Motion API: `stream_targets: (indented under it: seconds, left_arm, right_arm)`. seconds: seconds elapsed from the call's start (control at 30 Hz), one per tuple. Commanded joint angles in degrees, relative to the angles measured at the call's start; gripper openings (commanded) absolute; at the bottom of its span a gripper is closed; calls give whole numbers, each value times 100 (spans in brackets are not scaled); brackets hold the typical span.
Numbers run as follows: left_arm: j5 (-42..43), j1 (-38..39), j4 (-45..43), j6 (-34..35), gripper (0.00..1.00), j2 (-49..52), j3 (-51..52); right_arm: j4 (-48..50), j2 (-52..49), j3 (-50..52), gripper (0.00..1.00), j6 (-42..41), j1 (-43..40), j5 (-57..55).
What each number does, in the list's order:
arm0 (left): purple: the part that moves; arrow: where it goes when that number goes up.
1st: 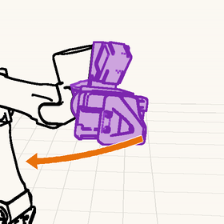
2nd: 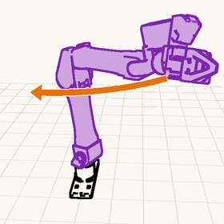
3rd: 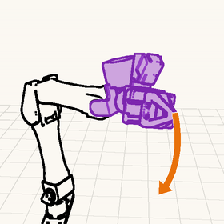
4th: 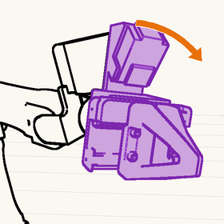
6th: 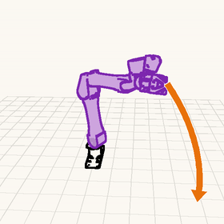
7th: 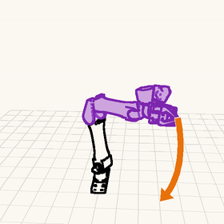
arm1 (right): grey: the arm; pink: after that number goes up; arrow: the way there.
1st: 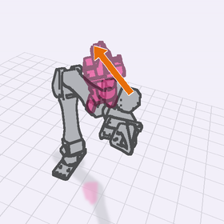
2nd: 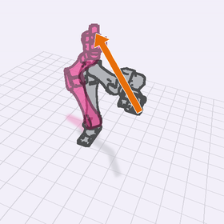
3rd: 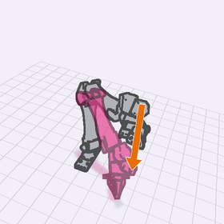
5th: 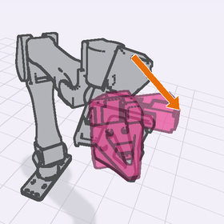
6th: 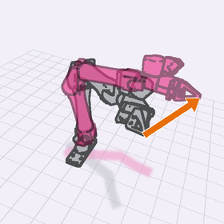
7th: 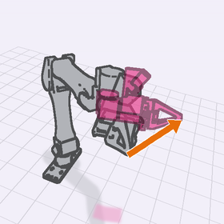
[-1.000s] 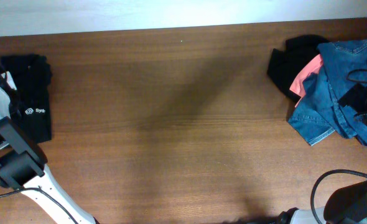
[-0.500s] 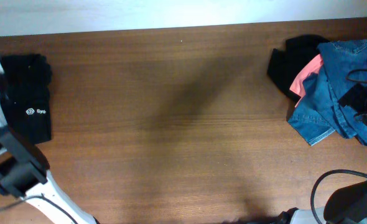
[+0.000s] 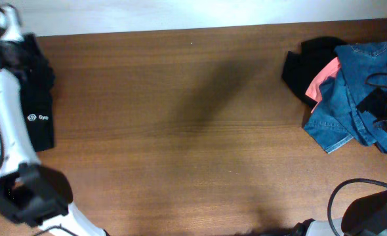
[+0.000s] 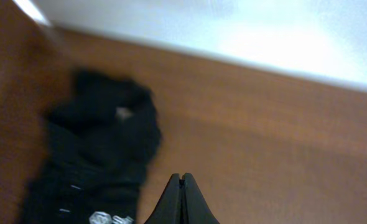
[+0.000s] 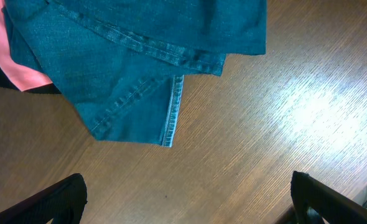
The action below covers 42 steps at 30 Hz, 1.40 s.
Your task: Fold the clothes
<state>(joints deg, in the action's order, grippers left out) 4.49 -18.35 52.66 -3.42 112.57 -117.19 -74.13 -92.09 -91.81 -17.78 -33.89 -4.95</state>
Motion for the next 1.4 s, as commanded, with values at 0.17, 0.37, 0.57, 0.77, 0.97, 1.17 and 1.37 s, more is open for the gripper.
stream_targets:
  seconds: [0.17,0.37,0.57,0.77,0.97,1.17,1.37]
  left_arm:
    - [-238,142,9,-420,0,1176,708]
    - [-719,133,0,-903,0,1836,723]
    - [-813,125,-199,-1150,0,2225,723]
    - [-1423,28,-487,-1207,0,2253,728]
    - [-1386,-236,-621,-1314,0,2253,728]
    - [-354,-529,-761,-1821,0,2253,728]
    - [-326,-787,-846,-1882,0,2253,728]
  right_arm:
    - [0,-17,-13,99,-28,-26,-70]
    - [0,-17,-13,99,-28,-26,-70]
    - [0,-17,-13,99,-28,-26,-72]
    - [0,-17,-13,99,-28,-26,-70]
    - [-2,-17,-13,99,-28,-26,-72]
    - [-2,-17,-13,99,-28,-26,-70]
    - [0,-17,-13,99,-28,-26,-72]
